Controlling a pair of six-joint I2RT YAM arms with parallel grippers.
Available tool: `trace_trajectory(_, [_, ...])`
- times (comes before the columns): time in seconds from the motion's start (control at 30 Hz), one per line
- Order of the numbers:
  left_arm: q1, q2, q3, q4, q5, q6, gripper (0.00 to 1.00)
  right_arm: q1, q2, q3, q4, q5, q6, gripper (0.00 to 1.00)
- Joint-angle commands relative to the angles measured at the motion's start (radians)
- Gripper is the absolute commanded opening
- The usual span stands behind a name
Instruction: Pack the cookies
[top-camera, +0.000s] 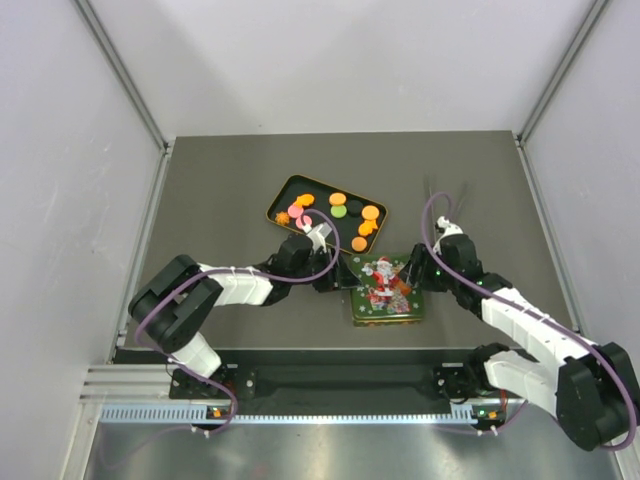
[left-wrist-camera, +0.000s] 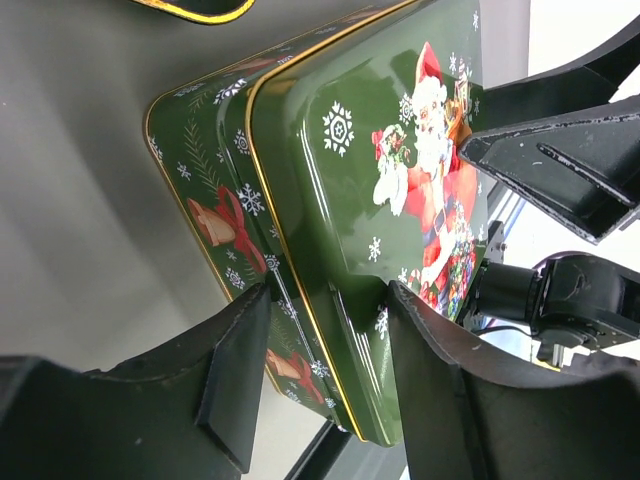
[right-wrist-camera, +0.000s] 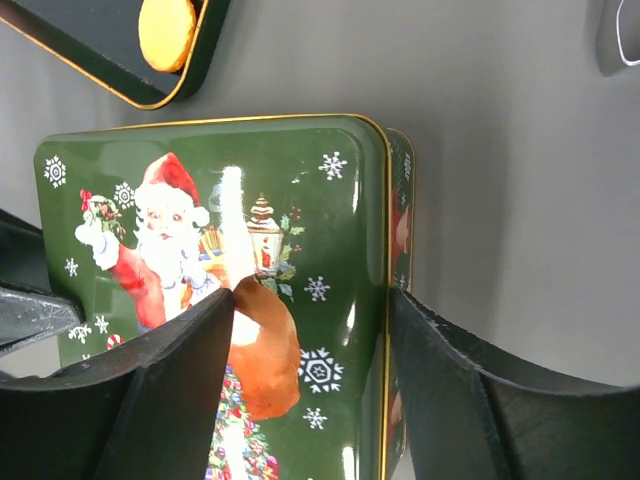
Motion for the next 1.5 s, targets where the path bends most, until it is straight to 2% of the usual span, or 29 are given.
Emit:
trace_trajectory(0.0, [-0.026,0.026,0.021,0.025,-0.028,0.001,0.53,0.049,0.012,0.056,0.003,0.032,-0.02,0.64])
trace_trajectory(0.37, [-0.045,0.047,0.004,0.045,-0.052,-0.03,0.43,0.156,0.049,0.073,-0.015,0.125,-0.02,0.73])
trace_trajectory(0.57, [-0.048,0.052,-0.001,0.039,-0.054,-0.019,0.41,0.194,0.062,0.064,-0.011,0.148,-0.011,0.78])
trace_trajectory(0.87, [-0.034,0.07,0.105,-0.093,-0.056,0.058,0.38,0.228,-0.006,0.029,-0.025,0.148,0.023,0.8])
trace_trajectory(1.0, [-0.026,0.073,0.14,-0.119,-0.043,0.073,0.4,0.228,-0.046,0.036,-0.049,0.154,0.026,0.82])
trace_trajectory(1.13, [-0.022,0.063,0.179,-0.157,-0.019,0.11,0.52,0.227,-0.066,0.033,-0.061,0.168,0.037,0.85])
trace_trajectory(1.27, [-0.013,0.033,0.214,-0.234,-0.028,0.142,0.58,0.225,-0.064,0.01,-0.051,0.177,0.061,0.88])
trace_trajectory(1.47, [0.014,-0.048,0.19,-0.286,-0.014,0.153,0.62,0.216,-0.061,-0.004,-0.035,0.189,0.074,0.93])
